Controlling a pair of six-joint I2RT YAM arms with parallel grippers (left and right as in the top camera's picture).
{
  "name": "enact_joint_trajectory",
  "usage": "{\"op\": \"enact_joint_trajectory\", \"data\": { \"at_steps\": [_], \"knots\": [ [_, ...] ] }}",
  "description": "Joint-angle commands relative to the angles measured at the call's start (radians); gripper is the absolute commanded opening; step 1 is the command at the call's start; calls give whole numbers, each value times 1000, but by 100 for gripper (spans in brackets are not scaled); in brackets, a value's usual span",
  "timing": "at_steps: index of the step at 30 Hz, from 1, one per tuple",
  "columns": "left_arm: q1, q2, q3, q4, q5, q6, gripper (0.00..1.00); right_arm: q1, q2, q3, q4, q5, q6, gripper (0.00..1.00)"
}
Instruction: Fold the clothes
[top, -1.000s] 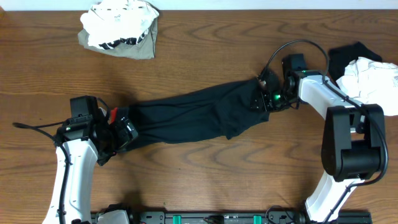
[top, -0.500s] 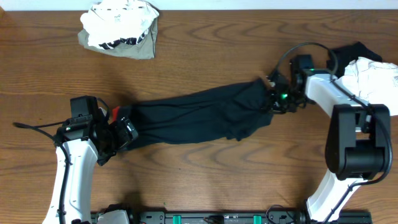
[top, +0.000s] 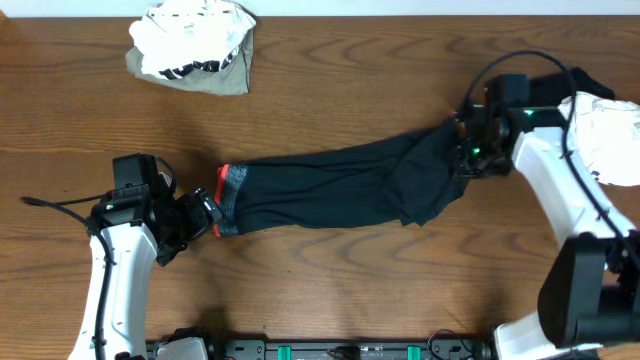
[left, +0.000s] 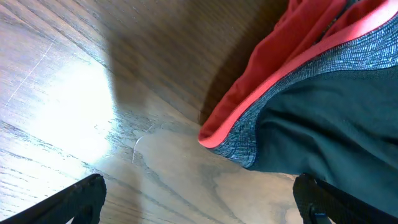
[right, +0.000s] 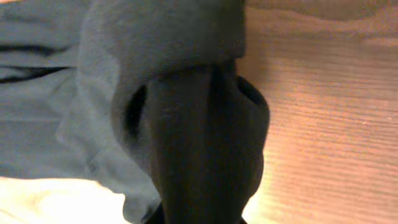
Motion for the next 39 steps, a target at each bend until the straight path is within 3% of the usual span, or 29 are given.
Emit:
{"op": "enact_joint_trajectory", "data": {
  "at_steps": [1, 9, 19, 23, 27, 32, 36, 39],
  "knots": [
    [-3, 6, -12, -2, 9, 13, 98, 96, -19, 15, -18, 111, 49, 4],
    [-3, 6, -12, -2, 9, 13, 98, 339, 6, 15, 27, 120, 167, 13],
    [-3, 6, -12, -2, 9, 13, 98, 505, 72, 15, 121, 76, 286, 21],
    [-3, 6, -12, -2, 9, 13, 98, 533, 134, 15, 167, -16, 287, 22],
    [-3, 6, -12, -2, 9, 13, 98, 537, 151, 16, 174, -16, 306, 38],
    [-3, 6, -12, -2, 9, 13, 98, 523, 104, 53, 157, -45, 305, 43],
    [-3, 6, -12, -2, 9, 13, 98, 508, 43, 99, 137, -90, 300, 55],
    [-3, 6, -12, -4, 9, 13, 98, 490, -2, 115, 129, -90, 301, 59]
  ]
}}
